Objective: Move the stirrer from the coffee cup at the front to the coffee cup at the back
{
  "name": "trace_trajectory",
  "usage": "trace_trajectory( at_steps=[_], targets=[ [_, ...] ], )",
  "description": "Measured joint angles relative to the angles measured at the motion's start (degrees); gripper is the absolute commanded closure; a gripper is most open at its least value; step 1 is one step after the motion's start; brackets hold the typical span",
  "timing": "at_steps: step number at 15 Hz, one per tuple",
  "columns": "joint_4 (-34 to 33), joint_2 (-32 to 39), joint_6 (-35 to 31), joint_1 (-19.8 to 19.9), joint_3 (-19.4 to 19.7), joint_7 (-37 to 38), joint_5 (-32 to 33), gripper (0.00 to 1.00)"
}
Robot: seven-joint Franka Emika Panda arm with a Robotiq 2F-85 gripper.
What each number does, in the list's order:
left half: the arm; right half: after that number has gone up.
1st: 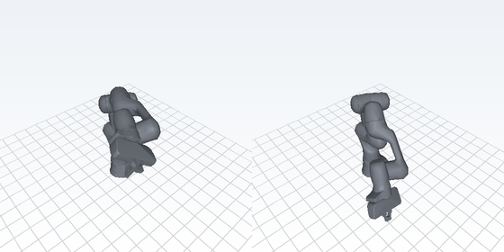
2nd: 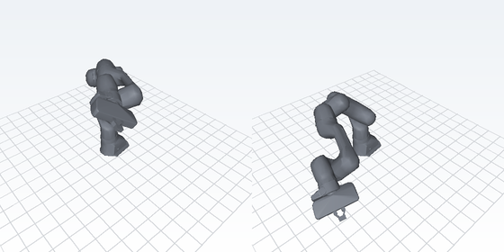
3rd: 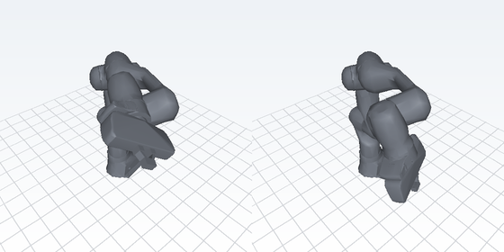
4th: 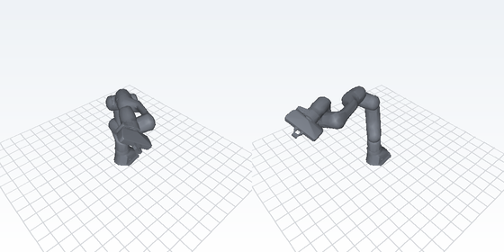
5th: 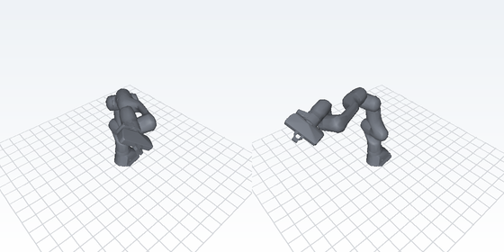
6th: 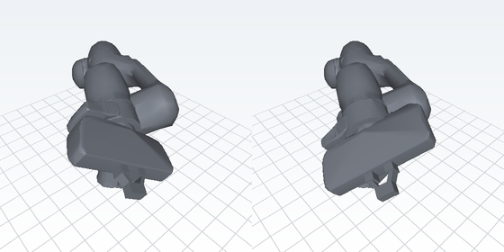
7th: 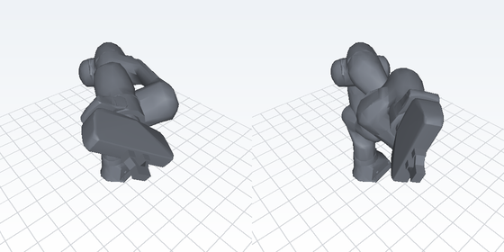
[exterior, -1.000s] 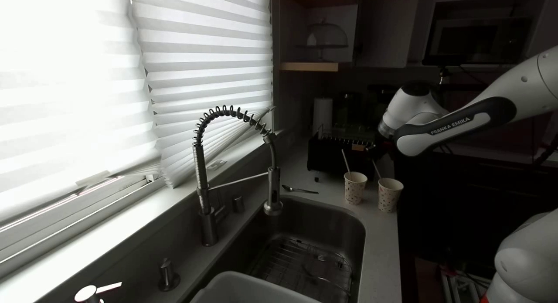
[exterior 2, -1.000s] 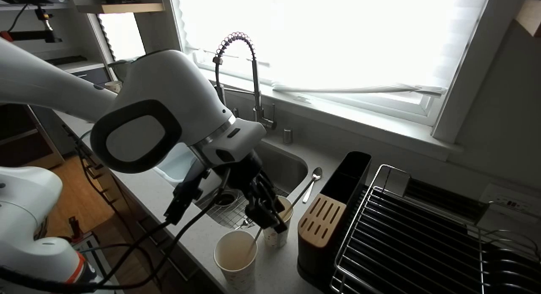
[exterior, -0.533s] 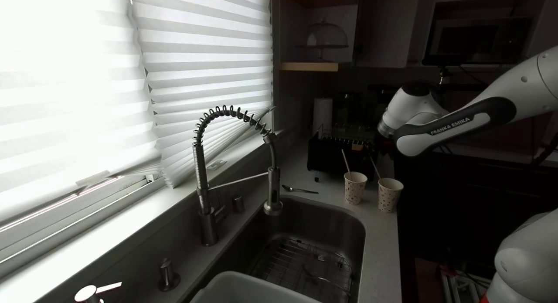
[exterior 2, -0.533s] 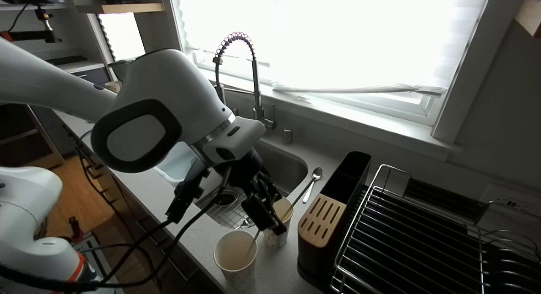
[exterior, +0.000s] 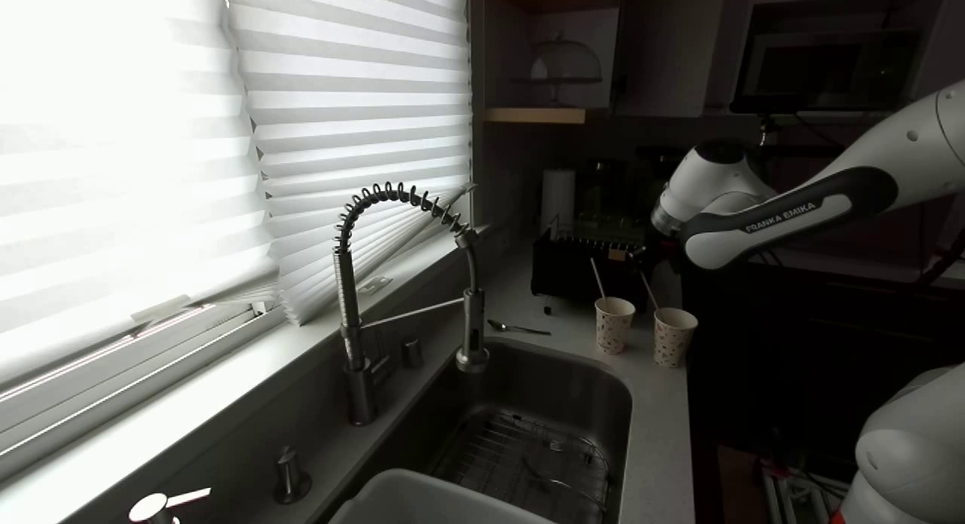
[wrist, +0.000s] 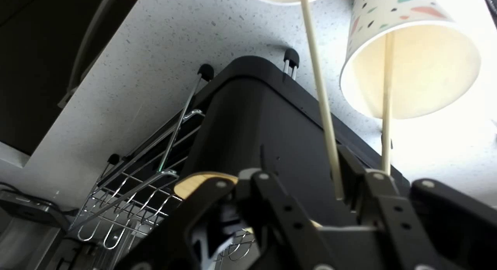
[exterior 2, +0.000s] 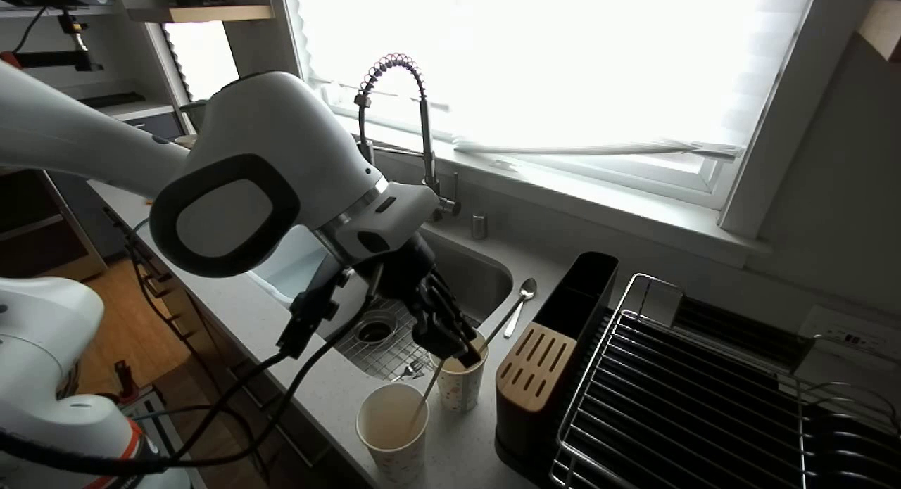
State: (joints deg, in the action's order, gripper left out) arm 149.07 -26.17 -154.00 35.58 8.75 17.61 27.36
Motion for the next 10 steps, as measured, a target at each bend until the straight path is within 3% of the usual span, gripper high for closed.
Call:
trace_trajectory(
  at_steps=[1, 2, 3, 5, 6, 9, 10],
  targets=[
    [0.0, -0.2, 0.0, 0.0, -0.1, 0.0, 0.0, 0.95],
    [0.0, -0.3, 0.0, 0.0, -0.1, 0.0, 0.0, 0.96],
    [0.0, -0.5, 0.0, 0.0, -0.2, -0.1, 0.0, 0.81],
    [0.0, -0.9, 0.0, 0.0, -0.3, -0.1, 0.0, 0.73],
    [0.0, -1.0, 0.0, 0.0, -0.4, -0.1, 0.0, 0.88],
    [0.0, -1.3, 0.0, 0.0, -0.6, -0.1, 0.0, 1.0],
    [0.0, -1.5, 0.0, 0.0, -0.6, -0.1, 0.0, 1.0]
  ],
)
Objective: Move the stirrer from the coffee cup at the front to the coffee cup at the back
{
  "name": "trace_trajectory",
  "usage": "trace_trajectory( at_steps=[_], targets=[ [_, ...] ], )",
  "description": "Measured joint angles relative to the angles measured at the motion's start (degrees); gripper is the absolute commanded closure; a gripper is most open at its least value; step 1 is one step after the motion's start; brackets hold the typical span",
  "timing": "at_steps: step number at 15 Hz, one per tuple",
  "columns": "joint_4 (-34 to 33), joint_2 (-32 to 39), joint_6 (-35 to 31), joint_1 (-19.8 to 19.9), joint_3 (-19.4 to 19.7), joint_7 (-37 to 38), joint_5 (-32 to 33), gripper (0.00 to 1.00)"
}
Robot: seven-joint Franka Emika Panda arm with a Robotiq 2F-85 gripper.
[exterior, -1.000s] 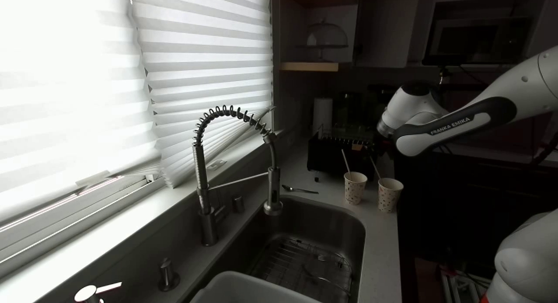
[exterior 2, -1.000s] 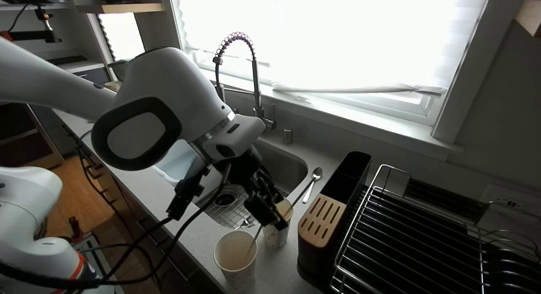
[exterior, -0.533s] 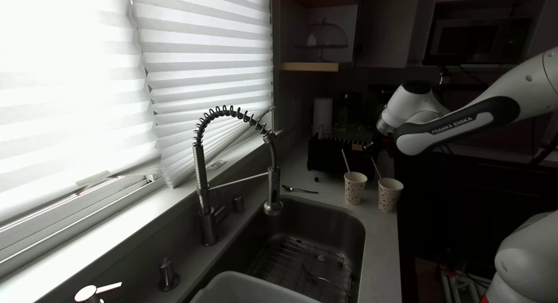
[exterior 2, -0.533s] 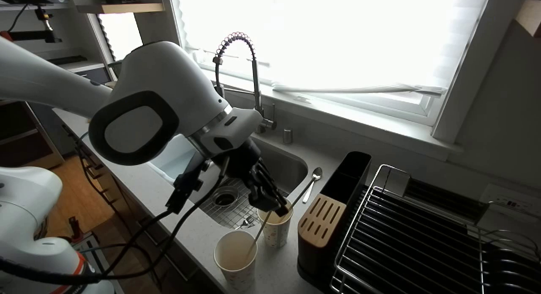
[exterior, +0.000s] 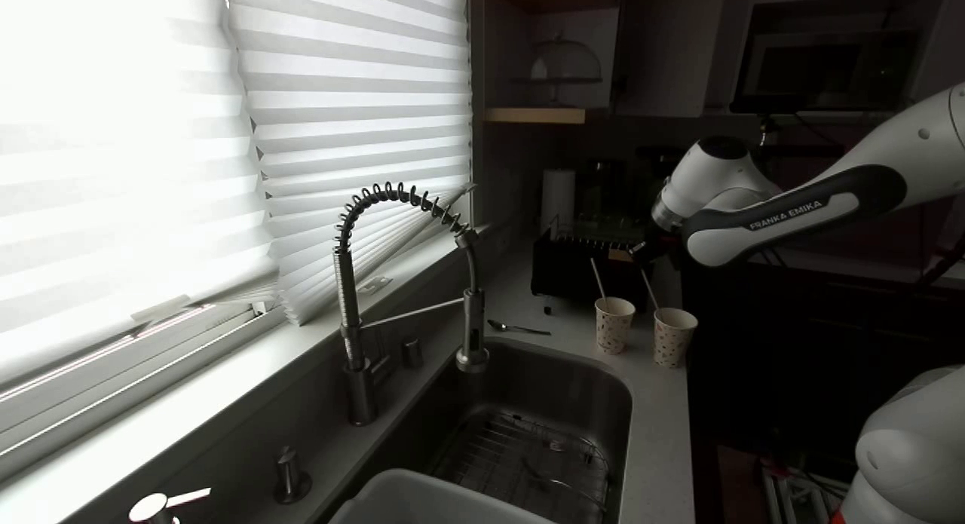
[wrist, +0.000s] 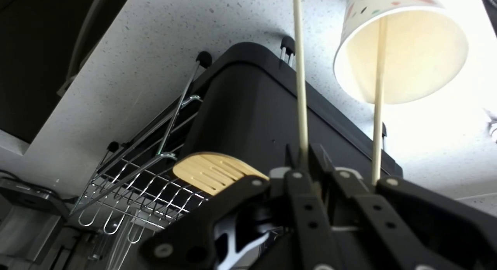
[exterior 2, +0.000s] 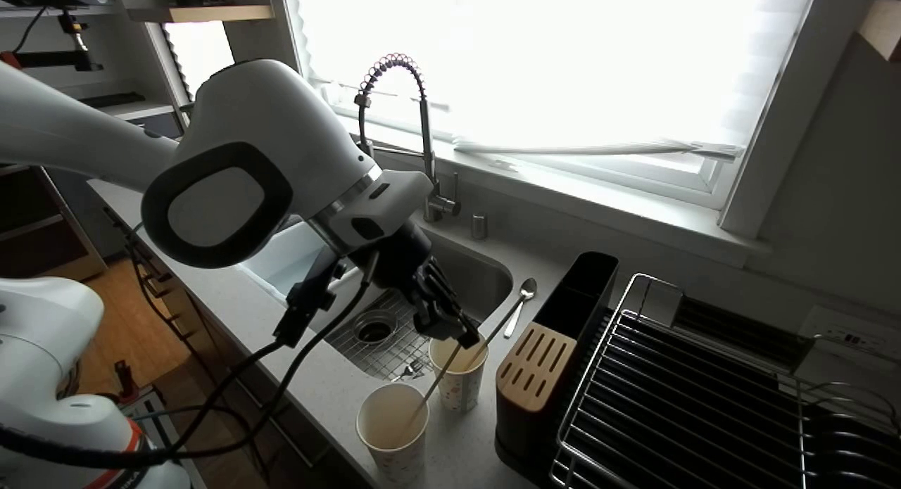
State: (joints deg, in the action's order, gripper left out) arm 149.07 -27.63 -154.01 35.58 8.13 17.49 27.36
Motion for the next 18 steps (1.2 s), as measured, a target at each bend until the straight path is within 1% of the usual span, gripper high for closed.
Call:
trace_trajectory(
  at_steps=[1, 9, 18],
  targets=[
    [0.0, -0.1, 0.0, 0.0, -0.1, 0.0, 0.0, 0.99],
    [-0.1, -2.2, -0.1, 0.1, -0.5, -1.1, 0.0, 0.99],
    [-1.4, -8.6, -0.1, 2.1, -2.2, -3.2, 0.1, 0.99]
  ],
)
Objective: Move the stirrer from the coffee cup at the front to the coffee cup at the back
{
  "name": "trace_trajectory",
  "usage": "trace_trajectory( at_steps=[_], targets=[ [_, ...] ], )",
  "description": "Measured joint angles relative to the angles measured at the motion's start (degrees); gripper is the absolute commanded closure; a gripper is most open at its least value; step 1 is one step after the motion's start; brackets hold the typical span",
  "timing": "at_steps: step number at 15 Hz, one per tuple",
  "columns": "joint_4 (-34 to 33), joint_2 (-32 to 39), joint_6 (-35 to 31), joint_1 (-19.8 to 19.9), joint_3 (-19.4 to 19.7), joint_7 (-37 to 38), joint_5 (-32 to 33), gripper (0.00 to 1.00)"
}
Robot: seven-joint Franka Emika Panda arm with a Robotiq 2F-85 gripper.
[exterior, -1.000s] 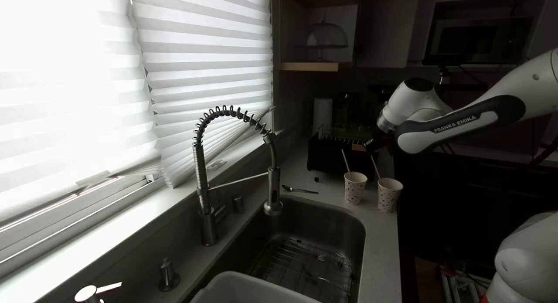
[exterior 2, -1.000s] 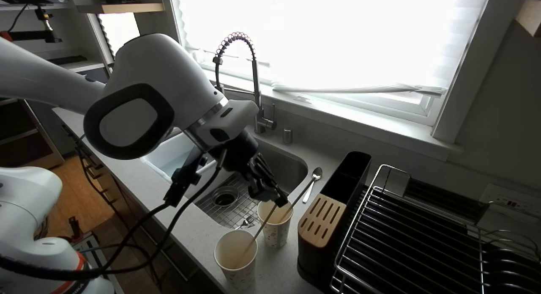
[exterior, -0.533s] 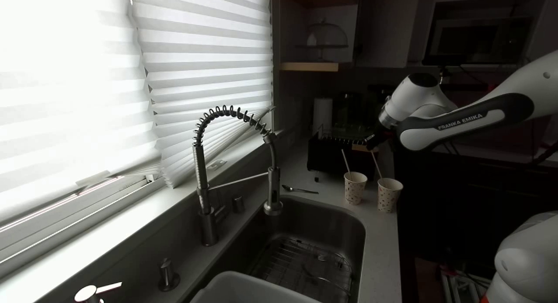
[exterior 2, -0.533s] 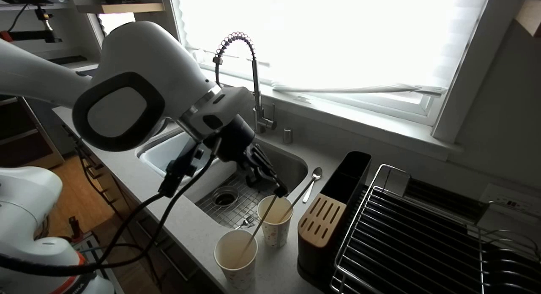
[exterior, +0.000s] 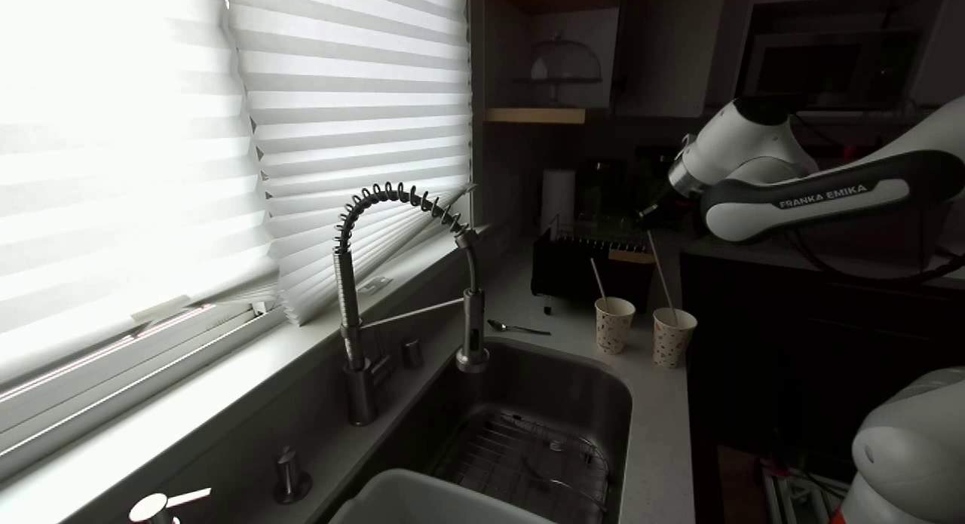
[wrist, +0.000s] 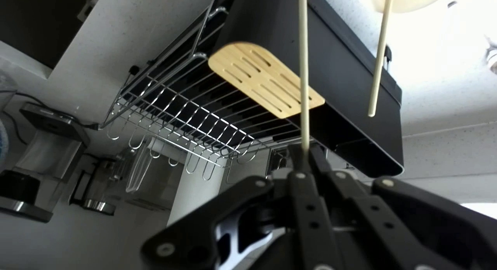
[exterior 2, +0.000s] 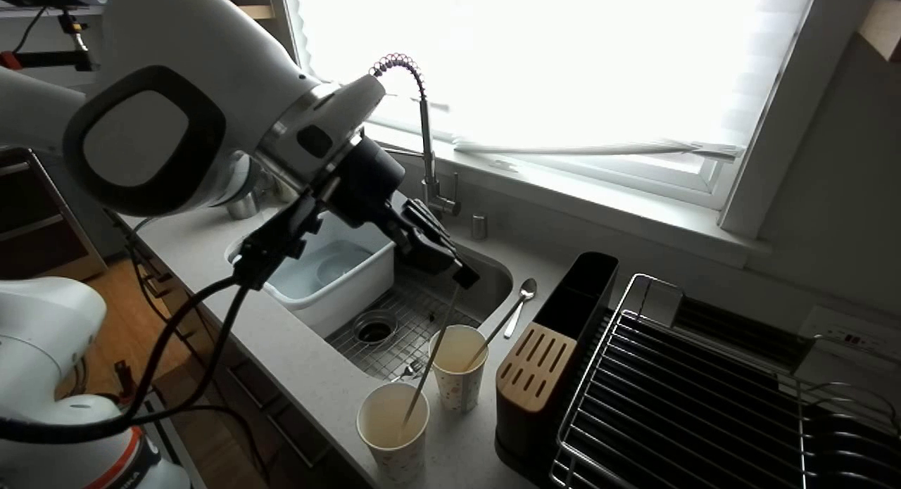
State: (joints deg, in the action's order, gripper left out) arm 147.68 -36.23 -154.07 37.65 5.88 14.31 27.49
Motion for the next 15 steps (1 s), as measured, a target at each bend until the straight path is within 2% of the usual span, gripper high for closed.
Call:
trace_trajectory(
  at_steps=[9, 15],
  targets=[
    [-2.0, -1.4, -7.2, 0.8, -2.5, -0.3, -0.5, 0.99],
    [-2.4, -0.1, -11.4, 0.8, -4.3, -0.1, -4.1, 0.99]
  ],
)
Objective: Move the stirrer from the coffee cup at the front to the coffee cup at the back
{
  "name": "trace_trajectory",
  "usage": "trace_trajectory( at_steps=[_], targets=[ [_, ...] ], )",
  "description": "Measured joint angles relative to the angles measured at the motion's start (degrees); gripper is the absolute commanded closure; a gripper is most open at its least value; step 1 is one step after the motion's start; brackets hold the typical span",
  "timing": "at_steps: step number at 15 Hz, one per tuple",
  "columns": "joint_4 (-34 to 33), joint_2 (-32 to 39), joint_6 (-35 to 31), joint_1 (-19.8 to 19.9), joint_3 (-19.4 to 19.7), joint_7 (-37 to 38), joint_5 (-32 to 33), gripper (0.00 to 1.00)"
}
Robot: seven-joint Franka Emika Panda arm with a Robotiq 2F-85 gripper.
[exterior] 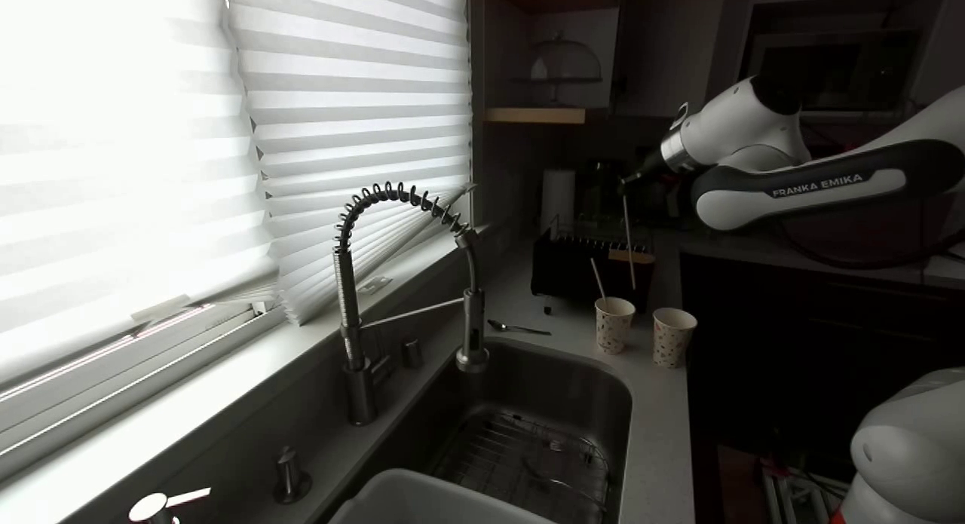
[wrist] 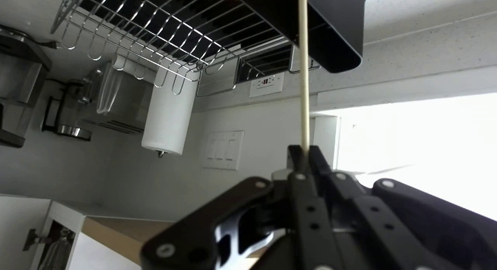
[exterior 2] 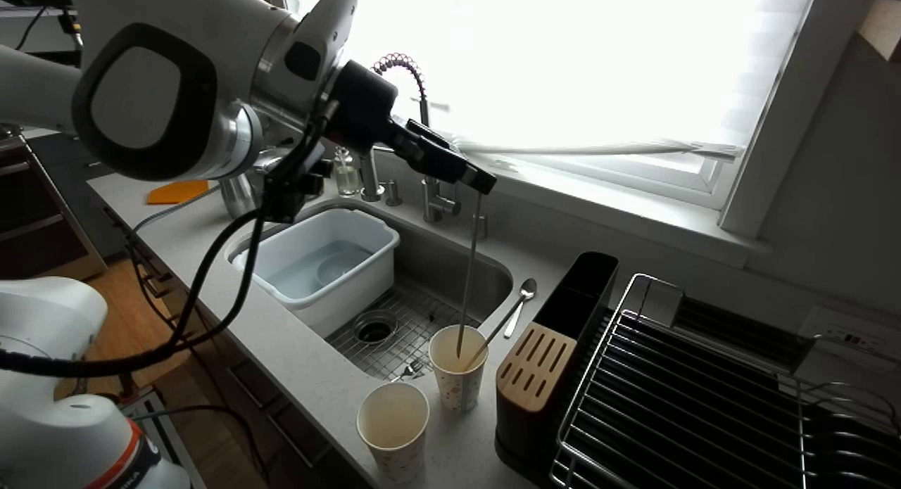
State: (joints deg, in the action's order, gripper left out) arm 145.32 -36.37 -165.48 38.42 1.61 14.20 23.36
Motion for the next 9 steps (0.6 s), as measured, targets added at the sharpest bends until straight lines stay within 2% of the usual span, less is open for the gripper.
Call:
trace_trajectory(
  at_steps=[4, 9],
  targets=[
    [0.1, 3.4, -1.3, 0.1, -1.5, 0.5, -2.9, 0.99],
    [0.2, 9.3, -6.5, 0.9, -2.4, 1.6, -4.2, 0.99]
  ],
)
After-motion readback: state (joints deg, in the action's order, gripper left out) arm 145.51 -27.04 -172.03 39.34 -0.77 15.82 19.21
